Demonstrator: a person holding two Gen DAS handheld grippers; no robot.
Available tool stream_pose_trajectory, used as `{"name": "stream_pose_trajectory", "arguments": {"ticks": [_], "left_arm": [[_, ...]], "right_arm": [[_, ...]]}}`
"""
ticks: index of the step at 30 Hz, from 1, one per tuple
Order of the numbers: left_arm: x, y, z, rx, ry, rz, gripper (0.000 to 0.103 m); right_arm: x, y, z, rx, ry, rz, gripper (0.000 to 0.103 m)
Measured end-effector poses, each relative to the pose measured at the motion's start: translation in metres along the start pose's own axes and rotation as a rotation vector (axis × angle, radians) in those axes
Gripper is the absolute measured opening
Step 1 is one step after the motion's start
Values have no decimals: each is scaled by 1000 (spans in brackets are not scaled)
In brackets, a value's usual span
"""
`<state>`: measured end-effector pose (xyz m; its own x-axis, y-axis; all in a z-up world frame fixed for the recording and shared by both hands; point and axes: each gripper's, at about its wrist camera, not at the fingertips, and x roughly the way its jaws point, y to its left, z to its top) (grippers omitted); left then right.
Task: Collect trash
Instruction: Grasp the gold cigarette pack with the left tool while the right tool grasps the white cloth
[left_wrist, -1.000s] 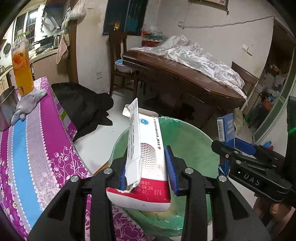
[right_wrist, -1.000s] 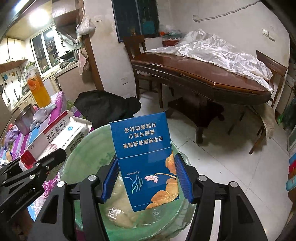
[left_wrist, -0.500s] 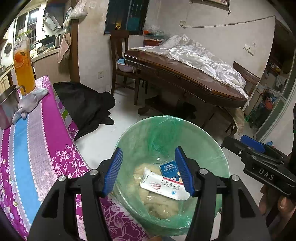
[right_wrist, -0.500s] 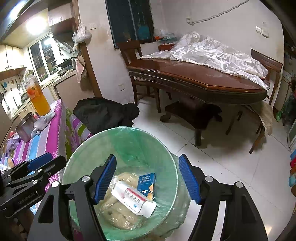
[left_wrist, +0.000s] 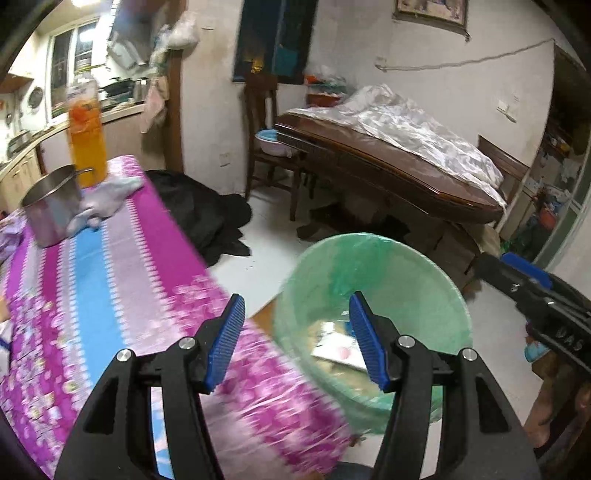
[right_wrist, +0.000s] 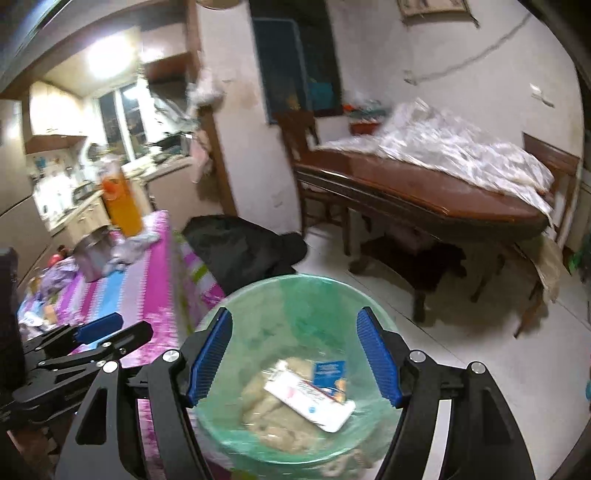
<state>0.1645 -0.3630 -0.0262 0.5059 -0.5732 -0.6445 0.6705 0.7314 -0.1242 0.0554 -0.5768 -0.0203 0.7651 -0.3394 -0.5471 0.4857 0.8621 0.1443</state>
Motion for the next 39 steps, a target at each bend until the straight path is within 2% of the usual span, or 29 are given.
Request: {"name": "stream_pose_trajectory", "arguments": {"ticks": [7, 9, 12, 13, 16, 19, 21, 24, 26, 31, 32, 35, 36, 38, 39], "left_arm": [[-60, 95, -27, -83, -41, 160, 57], [-88, 148, -46, -151, -51, 259, 62], [-125, 217, -70, -257, -52, 374, 62], [-142, 246, -82, -295, -50, 435, 62], [-180, 313, -106, -382, -32, 541, 62], [-207, 366, -121, -438, -16, 634, 70], [-217, 393, -129, -469, -11, 643, 77], [-217, 421, -135, -512, 11, 615, 79], [-207, 423, -138, -493, 43, 585, 81], [-180, 437, -142, -478, 122, 565, 81], [-181, 438, -148, -478, 123, 566, 79], [-178, 445, -152, -481, 137, 564, 65], [-177, 448, -153, -490, 139, 553, 61], [-177, 450, -155, -493, 141, 554, 52], [-177, 451, -156, -491, 142, 557, 51]], "right_arm": [[-16, 76, 3, -106, -31, 149, 76], [-14, 103, 1, -135, -23, 202, 79], [-6, 143, -6, -172, 10, 268, 79], [-4, 156, -8, -183, 19, 287, 79], [-1, 200, -14, -224, 46, 354, 79], [-1, 247, -25, -278, 76, 437, 79], [-1, 279, -36, -315, 107, 505, 79], [-1, 335, -58, -373, 158, 601, 79], [-2, 369, -70, -408, 184, 639, 79], [0, 416, -88, -446, 220, 691, 79], [0, 426, -91, -451, 228, 700, 79], [5, 446, -97, -462, 247, 723, 77], [6, 456, -101, -471, 259, 732, 74], [11, 469, -106, -492, 285, 754, 62], [15, 480, -109, -506, 299, 764, 60]]}}
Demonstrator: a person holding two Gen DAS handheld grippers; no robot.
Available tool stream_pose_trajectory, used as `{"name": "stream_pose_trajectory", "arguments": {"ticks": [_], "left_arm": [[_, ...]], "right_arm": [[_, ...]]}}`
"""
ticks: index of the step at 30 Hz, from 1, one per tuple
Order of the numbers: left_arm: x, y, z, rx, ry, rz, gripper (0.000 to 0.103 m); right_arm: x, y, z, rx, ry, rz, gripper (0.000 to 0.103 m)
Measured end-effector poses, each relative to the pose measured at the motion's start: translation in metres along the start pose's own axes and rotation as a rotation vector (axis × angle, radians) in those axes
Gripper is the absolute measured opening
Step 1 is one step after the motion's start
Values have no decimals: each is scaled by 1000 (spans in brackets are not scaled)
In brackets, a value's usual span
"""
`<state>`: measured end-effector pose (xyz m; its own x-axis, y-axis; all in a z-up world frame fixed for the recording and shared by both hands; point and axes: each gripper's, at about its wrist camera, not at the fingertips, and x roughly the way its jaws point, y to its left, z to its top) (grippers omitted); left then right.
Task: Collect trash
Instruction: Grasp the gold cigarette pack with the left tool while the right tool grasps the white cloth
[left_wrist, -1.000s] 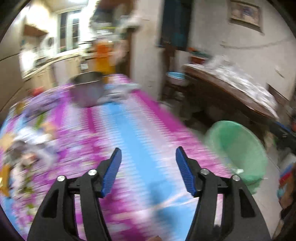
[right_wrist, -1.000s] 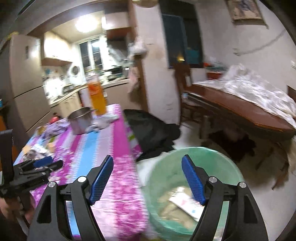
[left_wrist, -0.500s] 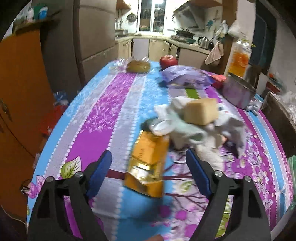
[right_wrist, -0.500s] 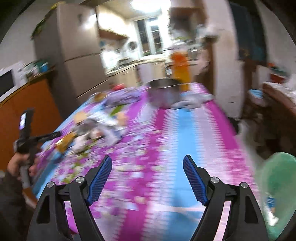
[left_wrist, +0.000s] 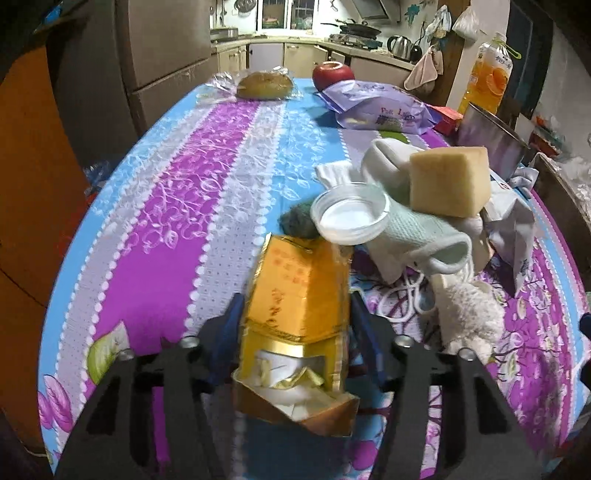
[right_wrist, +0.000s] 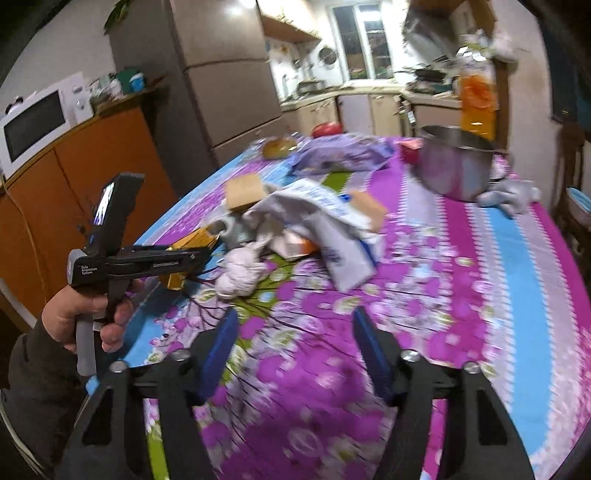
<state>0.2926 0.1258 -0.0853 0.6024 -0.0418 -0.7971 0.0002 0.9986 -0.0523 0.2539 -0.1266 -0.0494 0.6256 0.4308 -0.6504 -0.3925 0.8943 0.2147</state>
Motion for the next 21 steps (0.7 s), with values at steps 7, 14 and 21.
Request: {"name": "stream_pose_trajectory", "arguments": {"ticks": [7, 14, 21], "left_arm": [[-3, 6, -4, -17, -14, -3, 49], [-9, 19, -10, -52, -25, -7, 49], [-10, 16, -13, -49, -35, -14, 49]], "right_arm": [[54, 33, 24, -32, 49, 63, 59], [111, 45, 44, -40, 117, 42, 55], [132, 47, 44, -54, 140, 26, 37]]}}
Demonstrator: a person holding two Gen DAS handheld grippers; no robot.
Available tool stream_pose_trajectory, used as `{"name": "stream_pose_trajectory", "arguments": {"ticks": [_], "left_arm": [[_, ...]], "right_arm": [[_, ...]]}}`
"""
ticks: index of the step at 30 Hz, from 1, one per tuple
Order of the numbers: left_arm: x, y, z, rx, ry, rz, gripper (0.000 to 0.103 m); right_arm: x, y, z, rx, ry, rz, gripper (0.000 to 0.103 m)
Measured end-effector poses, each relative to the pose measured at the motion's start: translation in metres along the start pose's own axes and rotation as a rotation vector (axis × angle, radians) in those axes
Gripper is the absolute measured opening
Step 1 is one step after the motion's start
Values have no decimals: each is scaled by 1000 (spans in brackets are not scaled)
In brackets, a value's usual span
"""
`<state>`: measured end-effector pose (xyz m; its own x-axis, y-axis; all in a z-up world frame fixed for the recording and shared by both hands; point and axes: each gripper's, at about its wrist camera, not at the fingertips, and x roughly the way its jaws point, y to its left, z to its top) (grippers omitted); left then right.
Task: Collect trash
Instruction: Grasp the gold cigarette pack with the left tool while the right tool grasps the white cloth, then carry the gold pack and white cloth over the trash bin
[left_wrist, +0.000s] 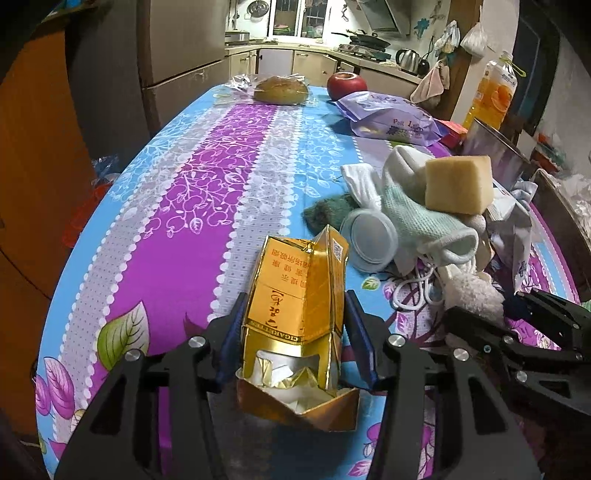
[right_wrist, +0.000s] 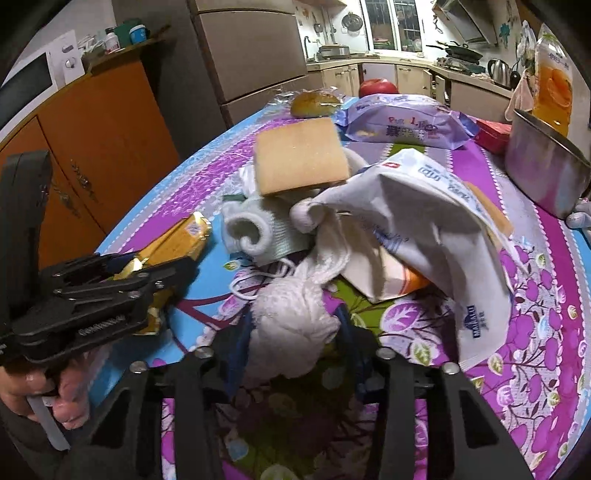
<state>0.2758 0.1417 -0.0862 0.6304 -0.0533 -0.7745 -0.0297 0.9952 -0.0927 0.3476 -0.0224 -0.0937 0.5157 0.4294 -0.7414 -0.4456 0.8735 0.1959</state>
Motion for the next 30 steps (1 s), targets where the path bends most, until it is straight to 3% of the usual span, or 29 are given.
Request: {"name": "stream_pose_trajectory", "arguments": {"ticks": [14, 23, 30], "left_arm": [[-54, -18, -22, -11, -120, -25, 48], [-102, -70, -34, 49, -238, -86, 48], [-128, -120, -37, 115, -307, -138, 48]], "right_arm": [[-81, 8, -45, -10, -184, -42, 33], [-166, 3, -76, -47, -374, -233, 33], [-220, -14, -94, 2, -440, -330, 33]]}}
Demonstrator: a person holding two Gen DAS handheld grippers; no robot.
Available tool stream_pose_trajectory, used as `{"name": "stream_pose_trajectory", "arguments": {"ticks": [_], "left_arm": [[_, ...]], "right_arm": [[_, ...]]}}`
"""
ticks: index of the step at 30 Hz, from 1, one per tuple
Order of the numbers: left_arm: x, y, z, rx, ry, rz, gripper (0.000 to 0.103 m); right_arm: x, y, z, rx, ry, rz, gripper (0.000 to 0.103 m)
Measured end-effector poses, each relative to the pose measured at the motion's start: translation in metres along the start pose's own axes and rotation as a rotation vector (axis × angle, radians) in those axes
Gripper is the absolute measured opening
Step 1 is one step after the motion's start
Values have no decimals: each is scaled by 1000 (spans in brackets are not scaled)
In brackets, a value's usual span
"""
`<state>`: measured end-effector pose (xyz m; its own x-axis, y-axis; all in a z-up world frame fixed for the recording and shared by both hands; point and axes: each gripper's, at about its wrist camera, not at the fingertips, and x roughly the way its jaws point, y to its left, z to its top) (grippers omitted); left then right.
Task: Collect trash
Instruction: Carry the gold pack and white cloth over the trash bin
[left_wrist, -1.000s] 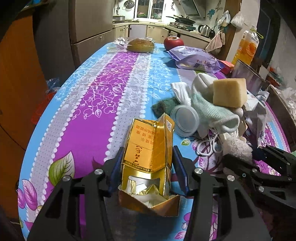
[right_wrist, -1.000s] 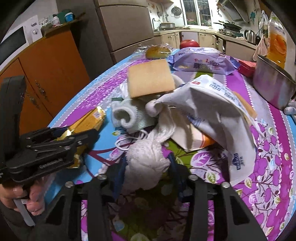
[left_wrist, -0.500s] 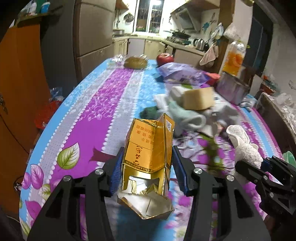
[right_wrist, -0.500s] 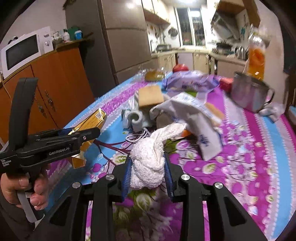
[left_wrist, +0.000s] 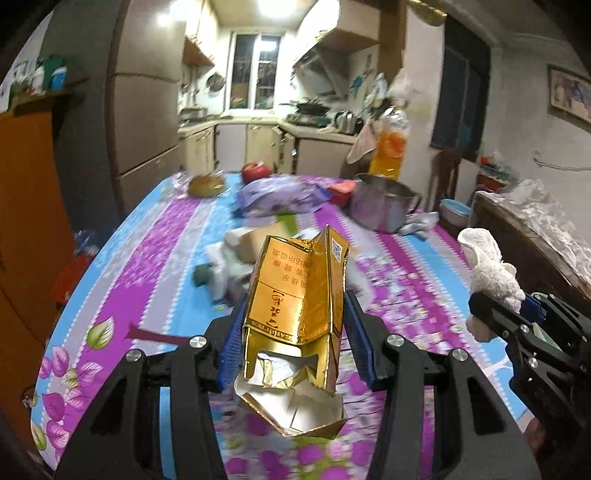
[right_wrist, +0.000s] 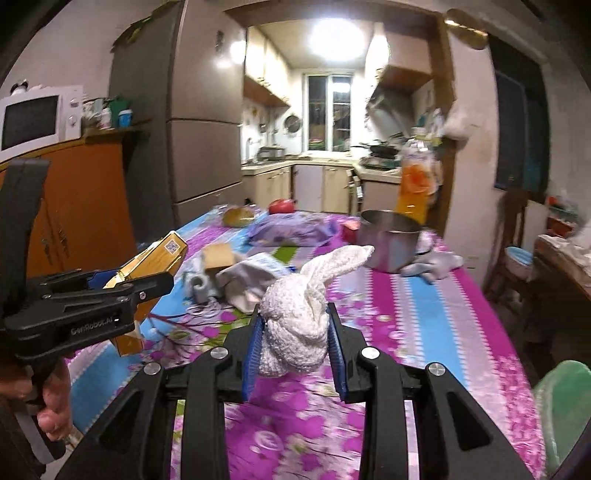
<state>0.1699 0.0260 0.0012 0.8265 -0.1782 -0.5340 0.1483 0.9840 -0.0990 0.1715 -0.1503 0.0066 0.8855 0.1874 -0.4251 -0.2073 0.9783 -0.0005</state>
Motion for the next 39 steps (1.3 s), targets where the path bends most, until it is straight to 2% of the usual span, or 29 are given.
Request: {"name": "stream_pose_trajectory", "arguments": {"ticks": [11, 22, 31, 39], "left_arm": [[-10, -85, 9, 86, -48, -125, 48], [-13, -166, 17, 154, -72, -235, 48], [-2, -248, 15, 224, -50, -346, 48], [14, -313, 11, 269, -15, -417, 48]], "right_arm": [[-71, -76, -1, 84, -56, -192, 33], [-129, -154, -12, 158, -77, -336, 33], [-177, -242, -30, 229, -72, -470, 33], [-205, -318, -52, 306, -21, -551, 33]]}}
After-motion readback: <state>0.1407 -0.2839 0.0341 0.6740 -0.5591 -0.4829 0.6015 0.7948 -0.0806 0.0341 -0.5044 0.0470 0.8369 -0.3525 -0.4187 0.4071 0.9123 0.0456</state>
